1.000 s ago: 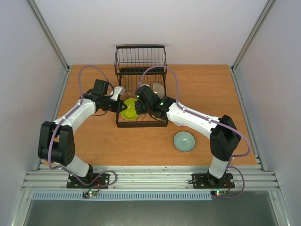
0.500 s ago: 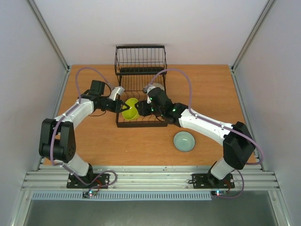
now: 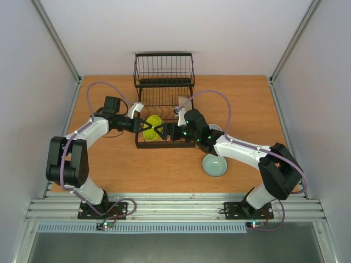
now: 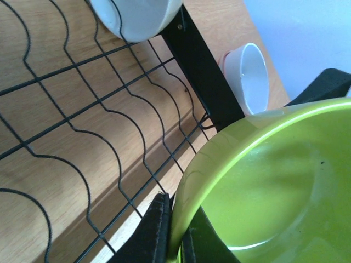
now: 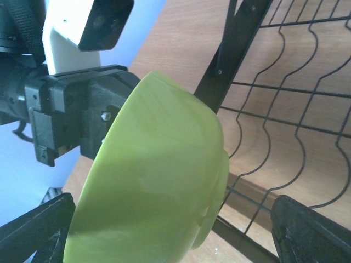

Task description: Load the bowls into the dish rack

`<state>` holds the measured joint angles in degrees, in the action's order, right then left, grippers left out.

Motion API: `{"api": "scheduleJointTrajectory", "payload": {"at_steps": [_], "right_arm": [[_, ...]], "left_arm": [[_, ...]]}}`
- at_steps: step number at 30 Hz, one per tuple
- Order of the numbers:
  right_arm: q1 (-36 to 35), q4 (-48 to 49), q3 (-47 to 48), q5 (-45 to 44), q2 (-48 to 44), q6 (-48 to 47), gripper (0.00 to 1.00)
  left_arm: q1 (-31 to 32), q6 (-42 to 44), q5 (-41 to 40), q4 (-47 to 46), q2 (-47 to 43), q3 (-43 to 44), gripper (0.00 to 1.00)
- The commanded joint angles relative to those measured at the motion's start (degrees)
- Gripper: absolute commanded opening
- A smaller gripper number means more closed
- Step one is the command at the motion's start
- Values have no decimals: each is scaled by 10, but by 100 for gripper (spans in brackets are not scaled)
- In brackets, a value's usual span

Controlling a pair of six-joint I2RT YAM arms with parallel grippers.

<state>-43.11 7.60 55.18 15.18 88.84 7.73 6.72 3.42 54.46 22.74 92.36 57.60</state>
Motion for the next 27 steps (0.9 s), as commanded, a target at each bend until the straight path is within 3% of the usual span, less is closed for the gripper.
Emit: {"api": "scheduleJointTrajectory", "payload": {"at_steps": [1, 13, 19, 27], "right_arm": [[11, 102, -41, 57, -17, 49, 95], [21, 268, -86, 126, 22, 127, 91], [22, 312, -87, 147, 40, 147, 71], [22, 328, -93, 155, 36, 144, 27]], "left_arm": [[-5, 1, 65, -47, 5, -5, 0], [-6, 14, 103, -54, 5, -13, 1], [-6, 18, 93, -53, 1, -16, 0], [-6, 19, 84, -53, 2, -16, 0]]}}
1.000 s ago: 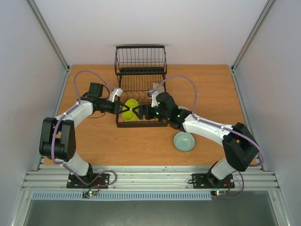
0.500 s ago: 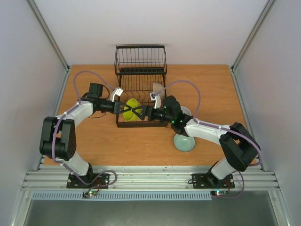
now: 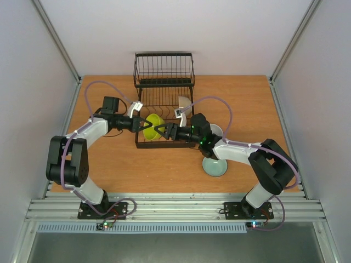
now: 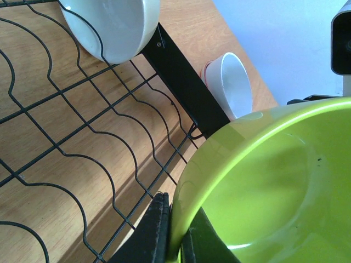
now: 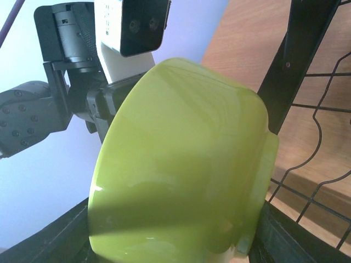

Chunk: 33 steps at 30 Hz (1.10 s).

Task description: Load the bowls into the dish rack

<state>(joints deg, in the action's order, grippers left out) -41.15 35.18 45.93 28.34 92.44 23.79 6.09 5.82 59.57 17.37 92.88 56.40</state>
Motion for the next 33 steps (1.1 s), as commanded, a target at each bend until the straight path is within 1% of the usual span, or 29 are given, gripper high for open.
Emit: {"api": "scheduleJointTrajectory", "payload": {"at_steps": [1, 3, 6, 9, 11, 16, 18, 21, 27, 33], "right_arm": [[2, 52, -1, 24, -1, -17, 22], [2, 46, 1, 24, -1, -21, 12], [2, 30, 3, 20, -8, -31, 2], [2, 10, 5, 11, -16, -46, 1], [2, -13, 9, 0, -24, -60, 1], [3, -111, 39, -38, -46, -118, 1], [2, -153, 56, -57, -52, -140, 1], [2, -229, 95, -102, -53, -176, 1], [2, -398, 200, -229, -16, -228, 1], [2, -499, 293, -342, 44, -289, 1]], "left_arm": [[1, -5, 31, 0, -4, -4, 0], [1, -6, 26, 0, -6, -4, 2], [1, -7, 22, -2, -10, -5, 9], [1, -9, 21, -7, -13, -8, 18], [1, -8, 20, -7, -13, -8, 29], [1, -10, 13, -10, -18, -8, 63], [1, -11, 3, -11, -25, -9, 70], [1, -11, -27, -13, -40, -12, 74], [1, -14, -99, -24, -85, -25, 75], [1, -20, -145, -41, -129, -43, 74]]}}
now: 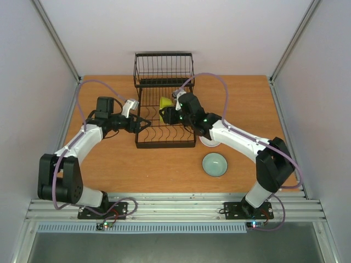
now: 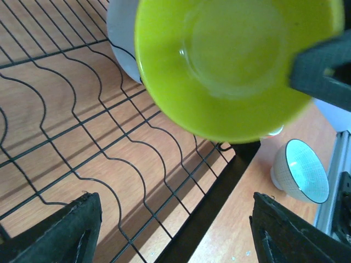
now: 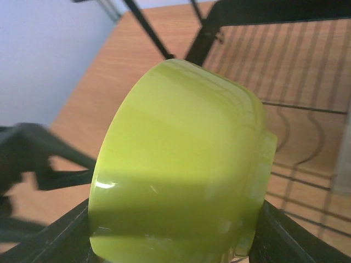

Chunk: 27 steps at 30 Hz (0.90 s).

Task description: Load the bowls into the dish rack

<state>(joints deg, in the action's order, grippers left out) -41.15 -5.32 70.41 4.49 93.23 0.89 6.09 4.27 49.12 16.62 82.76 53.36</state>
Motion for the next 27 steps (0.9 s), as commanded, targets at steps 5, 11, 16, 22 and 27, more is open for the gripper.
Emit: {"api": "scheduleJointTrajectory", "payload": {"at_steps": [5, 11, 16, 22, 27], "right_arm": [[2, -134, 112, -135, 93, -92, 1], [2, -156, 161, -168, 144, -107, 1], [2, -168, 189, -181, 177, -116, 1], [2, -178, 230, -221, 223, -134, 1], [2, -187, 252, -250, 249, -146, 1]], "left_arm": [[1, -6, -52, -34, -26, -13, 74], [1, -6, -52, -31, -25, -12, 74], [1, -5, -53, -32, -22, -12, 74], [1, -4, -53, -29, -17, -11, 74], [1, -3, -54, -29, -10, -8, 74]]}}
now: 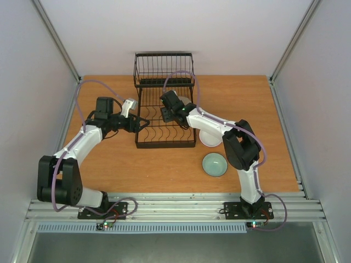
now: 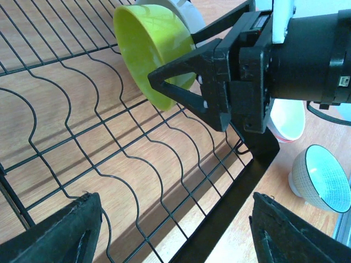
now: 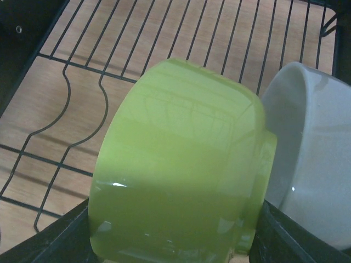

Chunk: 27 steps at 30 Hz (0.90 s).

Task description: Load the bowls into the dish rack

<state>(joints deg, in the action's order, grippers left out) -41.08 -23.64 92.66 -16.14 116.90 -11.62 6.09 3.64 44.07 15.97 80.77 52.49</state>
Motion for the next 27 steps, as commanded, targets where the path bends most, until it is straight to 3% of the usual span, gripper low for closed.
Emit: {"api": "scheduleJointTrajectory", "payload": {"at_steps": [1, 23, 25, 27], "right_arm": [[1, -3, 30, -45, 16, -22, 1], [32, 24, 42, 35, 65, 4, 1], [32, 26, 38, 35, 63, 7, 6], [32, 31, 30, 37, 59, 8, 22]], "left_arm": [[1, 3, -3, -22, 13, 1, 74], [1, 6, -2, -18, 30, 7, 74], [1, 7, -2, -18, 30, 6, 74], [1, 7, -2, -18, 30, 6, 74]]}}
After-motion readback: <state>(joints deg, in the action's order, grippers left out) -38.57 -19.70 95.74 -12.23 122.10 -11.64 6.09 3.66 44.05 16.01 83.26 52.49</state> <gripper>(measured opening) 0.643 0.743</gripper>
